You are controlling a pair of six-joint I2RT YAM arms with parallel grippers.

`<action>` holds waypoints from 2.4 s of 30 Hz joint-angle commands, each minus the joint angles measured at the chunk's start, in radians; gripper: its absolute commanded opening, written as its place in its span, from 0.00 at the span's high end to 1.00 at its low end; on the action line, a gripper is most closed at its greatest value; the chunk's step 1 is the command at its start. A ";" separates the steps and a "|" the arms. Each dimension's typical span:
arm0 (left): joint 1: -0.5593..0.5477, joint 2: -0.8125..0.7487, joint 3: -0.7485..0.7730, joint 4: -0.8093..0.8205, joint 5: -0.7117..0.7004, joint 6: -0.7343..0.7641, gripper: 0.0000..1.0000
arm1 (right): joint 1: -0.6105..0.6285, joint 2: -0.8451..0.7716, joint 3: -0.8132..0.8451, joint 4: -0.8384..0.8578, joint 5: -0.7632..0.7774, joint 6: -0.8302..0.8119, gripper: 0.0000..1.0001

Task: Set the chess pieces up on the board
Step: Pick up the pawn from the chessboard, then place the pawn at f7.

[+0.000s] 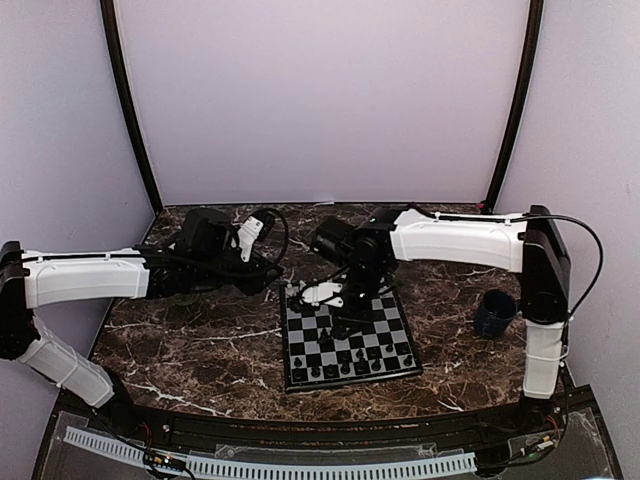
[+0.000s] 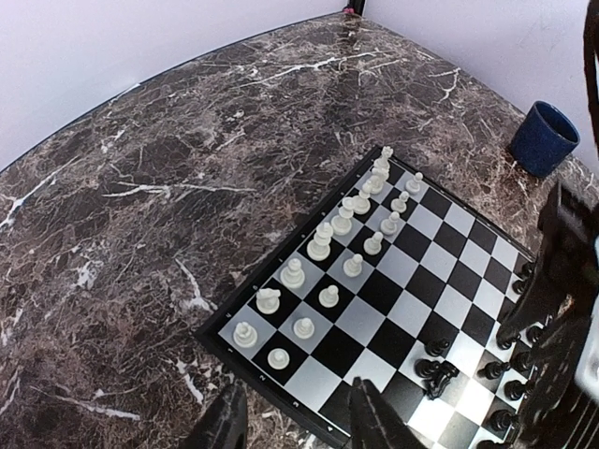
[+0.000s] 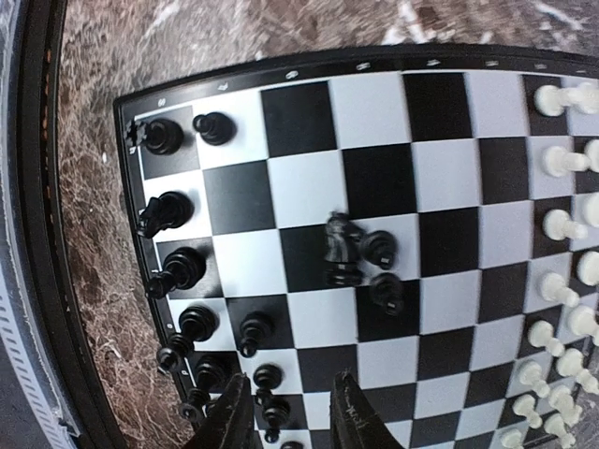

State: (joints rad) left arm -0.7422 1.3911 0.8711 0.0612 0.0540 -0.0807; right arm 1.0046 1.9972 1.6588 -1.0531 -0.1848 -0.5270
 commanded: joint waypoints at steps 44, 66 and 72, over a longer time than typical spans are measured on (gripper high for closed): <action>0.042 -0.035 0.018 -0.126 -0.013 -0.116 0.62 | -0.089 0.180 0.114 0.063 -0.056 0.028 0.88; 0.044 -0.100 -0.017 -0.138 -0.072 -0.118 0.62 | 0.026 0.017 0.014 0.039 -0.123 -0.057 0.92; 0.044 -0.100 -0.024 -0.134 -0.062 -0.126 0.62 | 0.065 0.062 0.016 0.017 -0.107 -0.073 0.92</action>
State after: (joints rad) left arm -0.7002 1.3205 0.8677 -0.0727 -0.0059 -0.1951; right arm 1.0550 2.0266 1.6833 -1.0115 -0.2890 -0.5777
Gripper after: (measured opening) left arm 0.383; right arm 0.082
